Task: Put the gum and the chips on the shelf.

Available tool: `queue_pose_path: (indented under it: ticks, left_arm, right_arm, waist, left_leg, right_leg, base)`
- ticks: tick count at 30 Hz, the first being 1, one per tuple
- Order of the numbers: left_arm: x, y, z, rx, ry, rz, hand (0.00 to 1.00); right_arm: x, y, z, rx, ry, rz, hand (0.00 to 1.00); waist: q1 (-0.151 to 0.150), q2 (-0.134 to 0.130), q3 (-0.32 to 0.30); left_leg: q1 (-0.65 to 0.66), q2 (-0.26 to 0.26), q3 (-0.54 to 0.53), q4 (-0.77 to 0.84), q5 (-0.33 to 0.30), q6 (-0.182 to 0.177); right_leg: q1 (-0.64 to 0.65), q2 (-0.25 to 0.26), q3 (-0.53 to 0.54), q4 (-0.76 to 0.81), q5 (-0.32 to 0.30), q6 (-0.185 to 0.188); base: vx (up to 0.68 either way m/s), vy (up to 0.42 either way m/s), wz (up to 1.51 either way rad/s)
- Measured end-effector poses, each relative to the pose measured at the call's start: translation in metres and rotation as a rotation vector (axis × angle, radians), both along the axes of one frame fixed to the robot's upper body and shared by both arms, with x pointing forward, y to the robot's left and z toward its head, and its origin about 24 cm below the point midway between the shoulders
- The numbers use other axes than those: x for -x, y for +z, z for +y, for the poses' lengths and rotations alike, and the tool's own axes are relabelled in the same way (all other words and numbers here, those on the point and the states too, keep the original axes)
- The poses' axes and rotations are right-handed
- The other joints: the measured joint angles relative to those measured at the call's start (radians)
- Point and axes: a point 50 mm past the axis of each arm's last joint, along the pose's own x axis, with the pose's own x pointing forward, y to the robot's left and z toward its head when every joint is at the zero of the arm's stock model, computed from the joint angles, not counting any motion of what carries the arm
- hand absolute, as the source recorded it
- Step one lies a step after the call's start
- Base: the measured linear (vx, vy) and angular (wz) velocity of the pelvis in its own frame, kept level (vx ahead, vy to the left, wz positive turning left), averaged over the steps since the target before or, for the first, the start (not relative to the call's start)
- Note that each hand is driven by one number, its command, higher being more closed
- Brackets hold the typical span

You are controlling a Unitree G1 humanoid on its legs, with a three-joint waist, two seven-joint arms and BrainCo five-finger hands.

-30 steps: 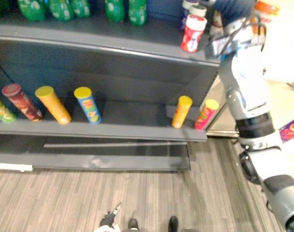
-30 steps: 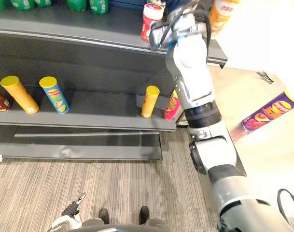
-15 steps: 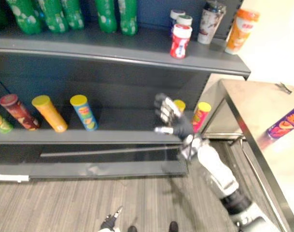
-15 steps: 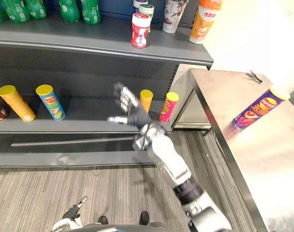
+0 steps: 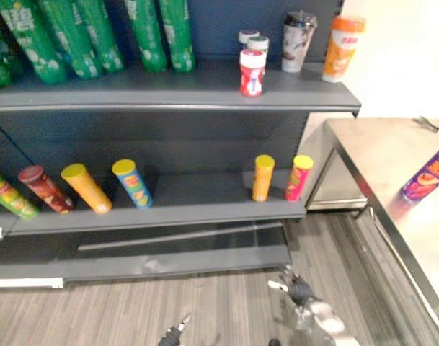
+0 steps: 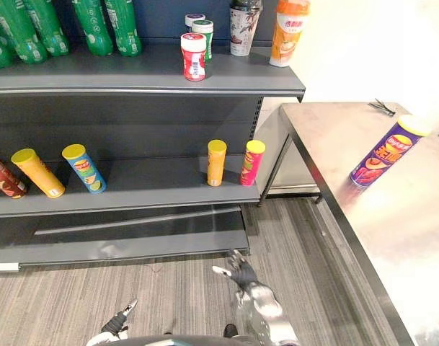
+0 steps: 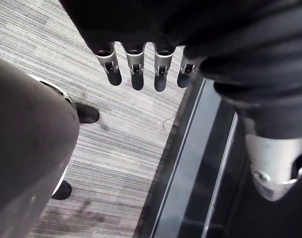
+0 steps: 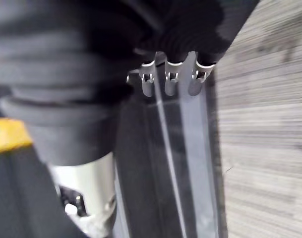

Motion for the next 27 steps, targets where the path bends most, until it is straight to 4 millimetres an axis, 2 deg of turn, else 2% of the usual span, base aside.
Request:
queue_pose_path:
  ticks: [2,6,18,20,23,24,25,26,27]
  left_arm:
    - [0.001,0.0,0.0,-0.001,-0.001,-0.003,0.0]
    - [0.005,-0.001,0.001,0.002,0.018,0.004,0.0]
    - [0.006,-0.001,0.001,-0.008,0.058,-0.006,0.0]
    - [0.001,0.0,0.002,-0.008,0.058,-0.026,0.0]
    - [-0.009,0.002,0.0,0.024,0.111,-0.057,0.0]
    - [-0.011,0.002,0.0,0.027,0.11,-0.063,0.0]
    - [-0.014,0.003,-0.001,0.03,0.105,-0.07,0.0]
    - [-0.015,0.003,-0.001,0.031,0.094,-0.074,0.0]
    - [-0.016,0.003,-0.002,0.031,0.088,-0.075,0.0]
  right_arm:
    - [0.031,-0.022,-0.018,0.012,-0.116,0.15,0.0]
    - [0.056,-0.032,-0.035,0.04,-0.236,0.225,0.0]
    - [0.065,-0.035,-0.047,0.097,-0.344,0.243,0.0]
    - [0.063,-0.036,-0.05,0.096,-0.371,0.254,0.0]
    - [0.062,-0.034,-0.061,0.113,-0.43,0.249,0.0]
    - [0.064,-0.034,-0.063,0.116,-0.441,0.252,0.0]
    - [0.068,-0.035,-0.065,0.115,-0.462,0.267,0.0]
    - [0.069,-0.035,-0.066,0.113,-0.479,0.271,0.0]
    - [0.069,-0.035,-0.066,0.112,-0.487,0.271,0.0]
  waist:
    - [-0.007,0.004,0.002]
    - [-0.013,0.004,0.009]
    - [-0.014,0.006,0.028]
    - [-0.014,0.005,0.054]
    - [-0.016,0.026,0.106]
    - [-0.017,0.023,0.114]
    - [-0.02,0.017,0.122]
    - [-0.024,0.026,0.129]
    - [-0.025,0.022,0.135]
  left_leg:
    - [0.007,0.004,0.006,-0.001,-0.003,-0.004]
    - [0.035,0.012,0.024,-0.002,-0.012,-0.006]
    - [0.053,0.014,0.052,0.018,-0.043,-0.008]
    - [0.034,0.027,0.069,0.103,-0.088,0.001]
    - [-0.005,0.062,0.119,0.267,-0.186,0.011]
    - [-0.006,0.063,0.133,0.28,-0.197,0.014]
    - [-0.005,0.062,0.178,0.297,-0.21,0.021]
    - [-0.007,0.061,0.227,0.306,-0.222,0.027]
    - [-0.013,0.063,0.255,0.311,-0.228,0.032]
  right_leg:
    - [0.005,0.004,0.004,0.0,0.003,-0.005]
    - [0.021,0.015,0.026,-0.001,0.001,-0.008]
    - [0.039,0.014,0.049,-0.004,-0.004,-0.009]
    - [0.037,0.015,0.07,0.027,-0.017,-0.011]
    - [-0.053,0.028,0.129,0.228,-0.104,-0.008]
    - [-0.068,0.029,0.145,0.257,-0.115,-0.006]
    - [-0.096,0.033,0.186,0.283,-0.12,-0.001]
    - [-0.119,0.04,0.239,0.28,-0.107,0.017]
    - [-0.139,0.045,0.268,0.278,-0.099,0.027]
  base:
    - [0.03,-0.011,-0.08]
    - [0.01,-0.014,-0.19]
    - [0.01,0.003,-0.06]
    - [0.01,0.027,-0.22]
    - [-0.03,0.041,-0.46]
    - [-0.04,0.074,-0.81]
    - [-0.03,0.097,-1.01]
    - [-0.03,0.116,-1.17]
    - [-0.06,0.136,-1.32]
